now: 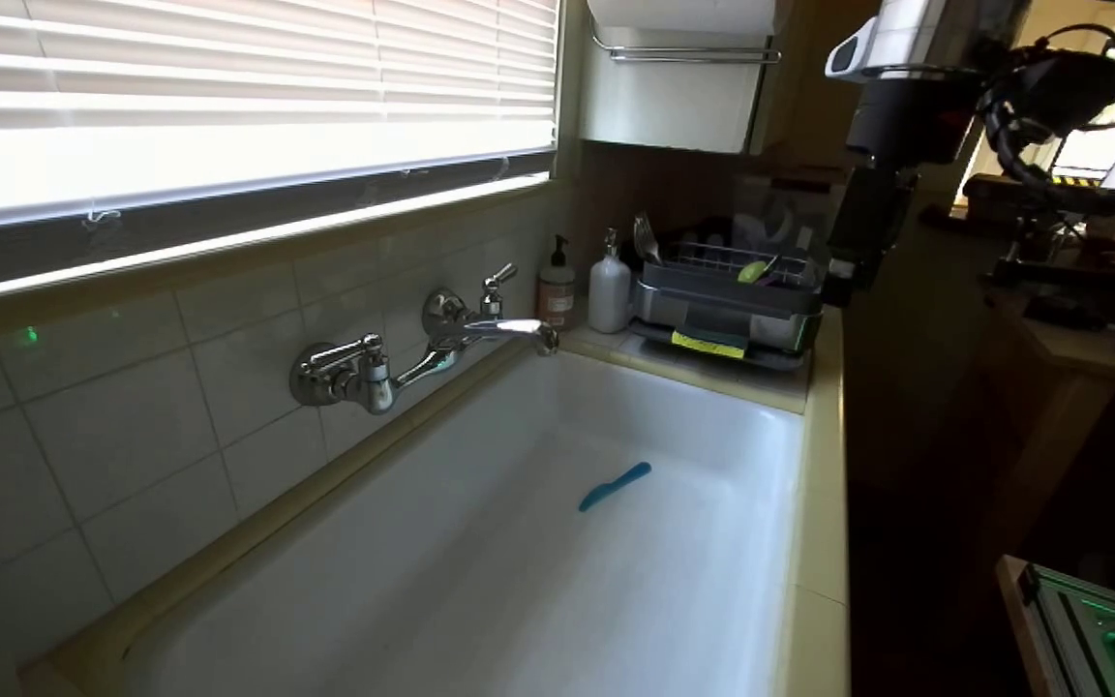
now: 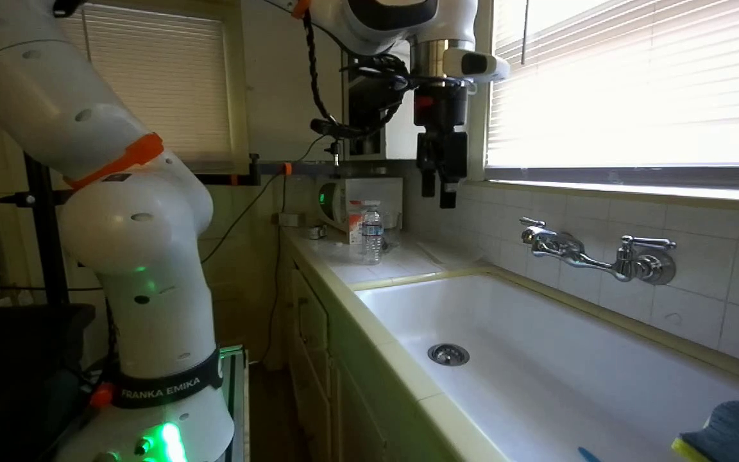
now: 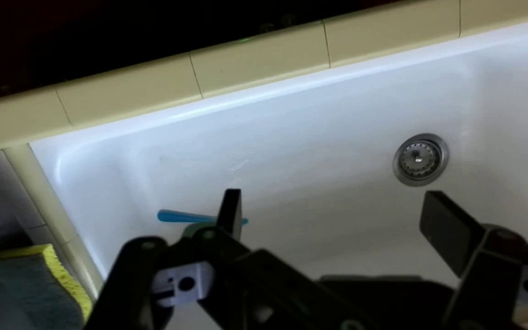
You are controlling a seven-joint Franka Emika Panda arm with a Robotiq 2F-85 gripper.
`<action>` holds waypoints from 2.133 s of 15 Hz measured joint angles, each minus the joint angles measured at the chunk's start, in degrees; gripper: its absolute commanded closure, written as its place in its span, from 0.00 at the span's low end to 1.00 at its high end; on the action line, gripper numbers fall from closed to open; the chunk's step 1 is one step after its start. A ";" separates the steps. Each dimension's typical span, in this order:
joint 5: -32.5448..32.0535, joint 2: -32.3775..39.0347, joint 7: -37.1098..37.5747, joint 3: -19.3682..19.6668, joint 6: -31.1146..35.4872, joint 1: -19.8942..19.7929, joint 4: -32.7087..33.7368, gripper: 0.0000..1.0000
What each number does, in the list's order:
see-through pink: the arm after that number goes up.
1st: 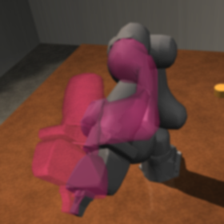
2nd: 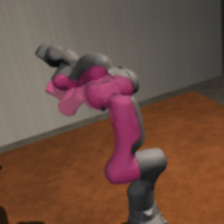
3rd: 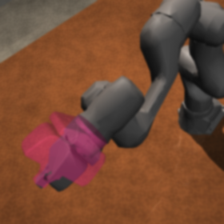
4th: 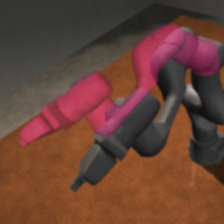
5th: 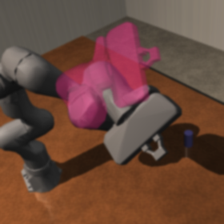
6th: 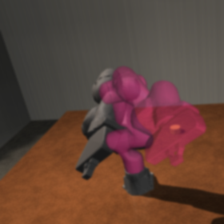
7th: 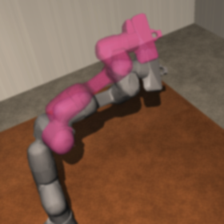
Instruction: Remove the spoon from the drying rack and put it in the spoon
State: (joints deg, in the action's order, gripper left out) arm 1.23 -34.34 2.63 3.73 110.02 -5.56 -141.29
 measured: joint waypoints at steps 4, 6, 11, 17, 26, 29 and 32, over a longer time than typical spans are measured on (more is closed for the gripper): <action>-0.95 0.30 0.79 2.66 3.35 -4.60 0.71 0.00; -2.04 1.18 0.87 3.40 6.09 -6.26 1.13 0.00; -4.86 6.28 1.68 4.32 11.93 -8.90 3.37 0.00; -6.56 9.47 3.38 4.70 12.52 -10.05 5.20 0.00; -6.60 12.20 9.79 5.82 19.01 -12.23 6.79 0.00; -6.63 16.30 12.66 7.13 23.92 -14.01 8.90 0.00; -7.51 20.84 15.28 7.76 27.54 -15.25 11.22 0.00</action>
State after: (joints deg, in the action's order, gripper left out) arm -6.28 -13.50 17.91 11.50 137.56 -20.81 -130.07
